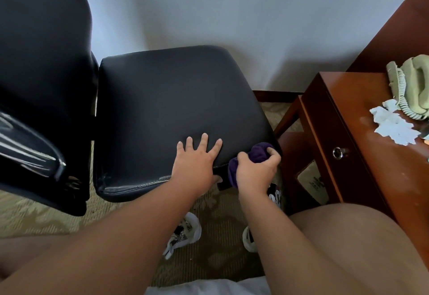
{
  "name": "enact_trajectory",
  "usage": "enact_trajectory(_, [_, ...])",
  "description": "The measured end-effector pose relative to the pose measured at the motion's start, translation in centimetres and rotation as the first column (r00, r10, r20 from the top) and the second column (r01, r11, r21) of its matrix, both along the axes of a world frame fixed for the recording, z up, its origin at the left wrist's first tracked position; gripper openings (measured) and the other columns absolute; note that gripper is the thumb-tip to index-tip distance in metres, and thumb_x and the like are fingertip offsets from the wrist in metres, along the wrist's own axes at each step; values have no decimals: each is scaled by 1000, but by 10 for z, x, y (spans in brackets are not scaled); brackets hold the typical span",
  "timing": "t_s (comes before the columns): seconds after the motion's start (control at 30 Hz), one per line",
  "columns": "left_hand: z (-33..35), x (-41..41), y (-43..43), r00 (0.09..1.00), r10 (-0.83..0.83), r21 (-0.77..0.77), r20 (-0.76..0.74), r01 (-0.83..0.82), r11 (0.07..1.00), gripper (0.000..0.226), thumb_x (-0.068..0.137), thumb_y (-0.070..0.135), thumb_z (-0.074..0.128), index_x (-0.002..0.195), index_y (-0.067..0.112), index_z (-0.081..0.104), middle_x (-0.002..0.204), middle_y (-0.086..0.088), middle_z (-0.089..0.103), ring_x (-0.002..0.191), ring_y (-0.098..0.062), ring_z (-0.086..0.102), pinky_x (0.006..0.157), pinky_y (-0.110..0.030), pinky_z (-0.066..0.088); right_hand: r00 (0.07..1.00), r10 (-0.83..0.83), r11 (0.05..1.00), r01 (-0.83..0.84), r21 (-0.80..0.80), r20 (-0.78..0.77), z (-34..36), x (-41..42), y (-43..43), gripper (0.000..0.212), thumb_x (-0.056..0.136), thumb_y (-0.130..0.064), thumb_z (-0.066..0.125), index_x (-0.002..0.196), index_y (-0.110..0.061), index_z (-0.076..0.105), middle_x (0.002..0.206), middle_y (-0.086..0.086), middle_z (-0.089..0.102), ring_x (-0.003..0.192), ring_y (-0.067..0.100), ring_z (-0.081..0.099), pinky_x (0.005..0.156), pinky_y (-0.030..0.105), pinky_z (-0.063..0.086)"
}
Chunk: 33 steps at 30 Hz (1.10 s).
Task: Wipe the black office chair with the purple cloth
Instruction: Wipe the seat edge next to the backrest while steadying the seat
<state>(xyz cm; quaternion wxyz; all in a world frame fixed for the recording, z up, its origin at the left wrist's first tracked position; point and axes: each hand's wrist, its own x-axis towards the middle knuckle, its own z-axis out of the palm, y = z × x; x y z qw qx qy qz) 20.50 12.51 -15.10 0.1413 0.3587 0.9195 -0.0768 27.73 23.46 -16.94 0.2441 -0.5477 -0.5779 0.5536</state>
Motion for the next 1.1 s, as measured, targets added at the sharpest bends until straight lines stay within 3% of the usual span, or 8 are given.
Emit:
enact_trajectory(0.2, [-2, -1, 0, 1000, 7, 5, 8, -7, 1000, 98, 94, 69, 49, 161, 35, -14, 171, -9, -8, 154, -46, 4, 125, -58, 9, 997, -65, 995, 63, 72, 28, 0, 2, 20, 63, 81, -19, 73, 136, -26, 43, 134, 3, 44, 101, 20, 56, 88, 43, 56])
enact_trajectory(0.3, [-5, 0, 0, 1000, 8, 11, -11, -8, 1000, 94, 96, 67, 47, 161, 35, -13, 171, -10, -7, 153, -47, 5, 124, -57, 10, 998, 49, 992, -53, 111, 40, 1, 3, -4, 71, 81, -17, 74, 141, -24, 38, 124, -3, 35, 101, 18, 51, 86, 39, 54])
enact_trajectory(0.43, [-6, 0, -1, 999, 0, 11, -39, 1, 1000, 87, 102, 48, 48, 160, 34, -14, 171, -10, -6, 153, -47, 6, 124, -58, 11, 974, 206, 961, -220, 170, 98, 2, 6, -30, 76, 81, -17, 75, 144, -24, 33, 123, -4, 27, 100, 12, 41, 73, 18, 38])
enact_trajectory(0.53, [-5, -1, -2, 1000, 3, 19, -19, -3, 1000, 87, 101, 57, 46, 160, 35, -14, 171, -9, -6, 154, -46, 5, 124, -58, 9, 967, 235, 946, -251, 205, 97, 0, 8, -23, 74, 81, -17, 76, 142, -25, 36, 126, -5, 32, 103, 10, 40, 76, 19, 38])
enact_trajectory(0.63, [-2, -1, -1, 1000, 6, 15, 8, -6, 1000, 94, 96, 68, 45, 161, 35, -14, 171, -9, -7, 154, -46, 5, 124, -58, 8, 979, 194, 956, -202, 215, 60, 0, 10, -7, 70, 83, -15, 75, 142, -25, 39, 131, -4, 37, 109, 10, 43, 72, 10, 37])
enact_trajectory(0.77, [0, -2, 1, 1000, 17, 3, 26, -17, 1000, 97, 96, 68, 48, 160, 35, -16, 171, -9, -9, 154, -46, 3, 124, -59, 6, 999, 46, 984, -49, 172, 18, -1, 6, 15, 66, 85, -12, 74, 141, -26, 41, 145, 4, 39, 124, 24, 51, 83, 26, 49])
enact_trajectory(0.87, [-1, -1, 1, 1000, 12, -5, 19, -12, 1000, 97, 95, 69, 47, 160, 34, -16, 171, -9, -9, 154, -47, 3, 124, -59, 7, 999, 31, 987, -36, 159, 31, 0, 4, 15, 64, 88, -15, 73, 141, -26, 40, 144, 5, 39, 121, 23, 52, 87, 30, 51])
enact_trajectory(1.1, [-1, 1, 2, 1000, 11, -9, -13, -11, 1000, 87, 102, 50, 48, 160, 34, -15, 171, -10, -7, 154, -47, 5, 124, -59, 9, 923, 326, 864, -380, 331, 206, -3, 10, -32, 62, 89, -25, 73, 141, -30, 41, 130, -3, 37, 109, 9, 43, 88, 26, 45])
